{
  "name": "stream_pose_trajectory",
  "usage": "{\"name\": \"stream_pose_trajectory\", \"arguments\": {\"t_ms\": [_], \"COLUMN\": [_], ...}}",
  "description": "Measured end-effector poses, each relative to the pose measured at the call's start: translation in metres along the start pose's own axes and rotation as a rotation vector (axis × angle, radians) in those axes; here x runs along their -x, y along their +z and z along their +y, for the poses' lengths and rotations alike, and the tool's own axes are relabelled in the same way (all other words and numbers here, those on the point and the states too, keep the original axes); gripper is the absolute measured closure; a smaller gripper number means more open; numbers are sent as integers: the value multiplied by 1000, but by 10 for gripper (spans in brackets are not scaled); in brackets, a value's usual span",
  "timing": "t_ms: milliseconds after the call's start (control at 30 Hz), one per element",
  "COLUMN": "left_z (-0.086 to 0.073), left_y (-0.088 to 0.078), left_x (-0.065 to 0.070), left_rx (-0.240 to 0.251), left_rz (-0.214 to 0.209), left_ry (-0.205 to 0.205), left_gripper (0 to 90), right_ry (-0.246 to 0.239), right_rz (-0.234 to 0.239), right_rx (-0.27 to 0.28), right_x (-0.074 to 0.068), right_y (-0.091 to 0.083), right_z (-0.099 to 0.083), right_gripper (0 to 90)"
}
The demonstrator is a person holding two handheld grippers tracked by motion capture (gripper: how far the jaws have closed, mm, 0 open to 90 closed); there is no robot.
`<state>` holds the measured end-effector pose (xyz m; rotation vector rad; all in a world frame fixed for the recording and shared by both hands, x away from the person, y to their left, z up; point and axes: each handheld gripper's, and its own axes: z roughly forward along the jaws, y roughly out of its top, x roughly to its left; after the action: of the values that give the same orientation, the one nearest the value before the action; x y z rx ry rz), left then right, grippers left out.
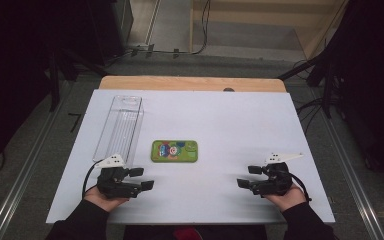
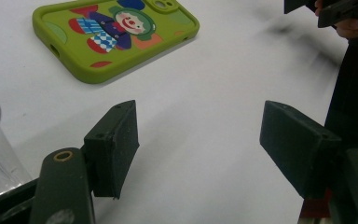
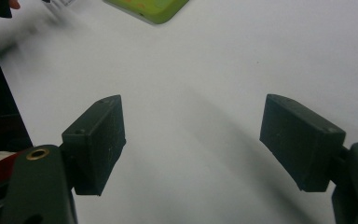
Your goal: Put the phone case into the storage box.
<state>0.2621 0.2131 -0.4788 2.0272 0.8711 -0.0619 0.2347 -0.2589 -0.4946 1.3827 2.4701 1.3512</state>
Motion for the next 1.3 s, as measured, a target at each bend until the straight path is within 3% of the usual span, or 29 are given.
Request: {"name": "stream_pose_trajectory", "arguments": {"t_ms": [1300], "left_z": [3], "left_y": [2], "left_x": [0], "left_rx": [1], "left_rz": [1], "left_ry": [-8], "left_gripper": [283], "right_ry": [-6], "right_rz": [0], "right_rx": [-20], "right_x": [1], "right_y": [2], "right_z": [-1], "right_gripper": [209]}}
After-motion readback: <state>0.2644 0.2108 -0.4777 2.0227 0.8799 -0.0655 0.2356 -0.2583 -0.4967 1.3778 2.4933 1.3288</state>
